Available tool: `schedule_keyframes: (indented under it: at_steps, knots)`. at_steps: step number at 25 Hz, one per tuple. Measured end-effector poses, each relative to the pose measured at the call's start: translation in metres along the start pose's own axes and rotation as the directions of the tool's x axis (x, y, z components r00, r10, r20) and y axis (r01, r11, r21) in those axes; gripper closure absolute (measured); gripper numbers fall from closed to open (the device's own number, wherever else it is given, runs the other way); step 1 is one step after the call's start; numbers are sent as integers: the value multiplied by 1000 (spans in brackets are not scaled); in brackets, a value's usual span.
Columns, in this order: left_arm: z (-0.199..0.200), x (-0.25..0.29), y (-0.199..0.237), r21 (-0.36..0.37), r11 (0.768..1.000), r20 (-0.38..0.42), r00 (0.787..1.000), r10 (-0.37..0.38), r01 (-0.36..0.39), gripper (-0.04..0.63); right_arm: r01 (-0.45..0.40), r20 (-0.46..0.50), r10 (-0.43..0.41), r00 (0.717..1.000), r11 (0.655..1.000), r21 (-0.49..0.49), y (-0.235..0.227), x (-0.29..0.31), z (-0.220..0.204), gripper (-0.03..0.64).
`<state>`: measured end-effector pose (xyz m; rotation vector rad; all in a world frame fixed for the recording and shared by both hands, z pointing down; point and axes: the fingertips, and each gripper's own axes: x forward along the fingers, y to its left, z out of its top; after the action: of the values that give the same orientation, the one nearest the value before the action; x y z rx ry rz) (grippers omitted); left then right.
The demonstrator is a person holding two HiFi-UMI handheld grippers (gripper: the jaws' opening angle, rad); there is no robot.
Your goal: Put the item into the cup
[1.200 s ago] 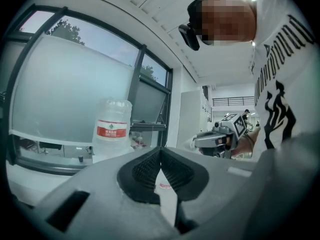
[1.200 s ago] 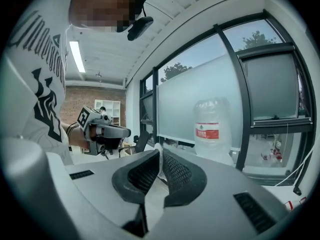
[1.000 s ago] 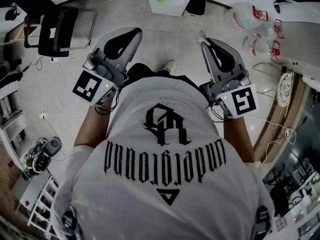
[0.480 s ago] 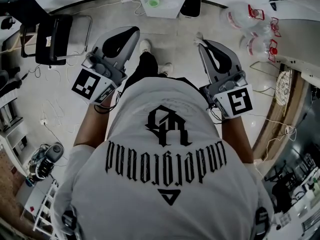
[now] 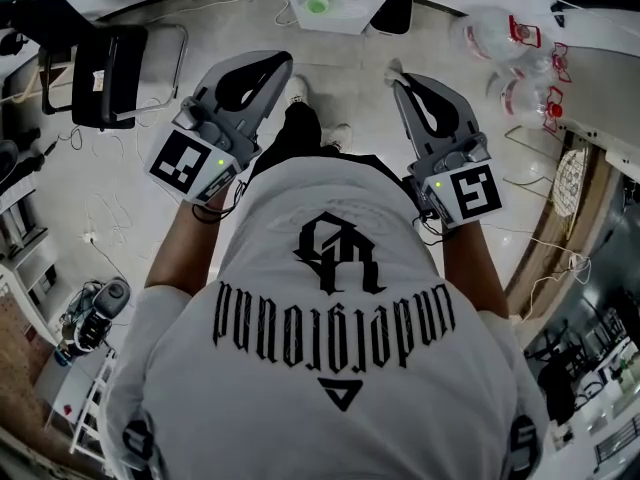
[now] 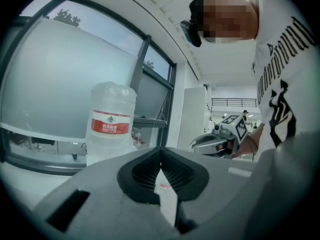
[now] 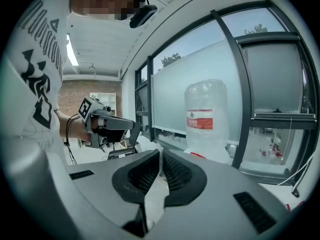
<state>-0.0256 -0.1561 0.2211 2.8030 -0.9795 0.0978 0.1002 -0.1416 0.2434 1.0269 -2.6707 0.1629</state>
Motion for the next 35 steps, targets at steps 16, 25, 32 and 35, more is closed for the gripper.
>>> schedule_keyframes:
  at_steps: [16,25,32,35]
  knots:
    - [-54,37,60,-27,999,-116,993,-32,29,581,-37,-115,45,992,997,66,-29,100,-62,589]
    - [-129,62,100,-35,999,-204,978,-42,35,581,9,-146,24,989,976,219,-62,166,-132,589]
    - [-178,80,128,-83,996,-232,971,-57,38,581,30,-184,17,983,967,251,-77,206,-175,589]
    - [-200,88,135,-43,998,-260,964,-62,52,581,39,-195,13,981,965,261,-80,220,-191,589]
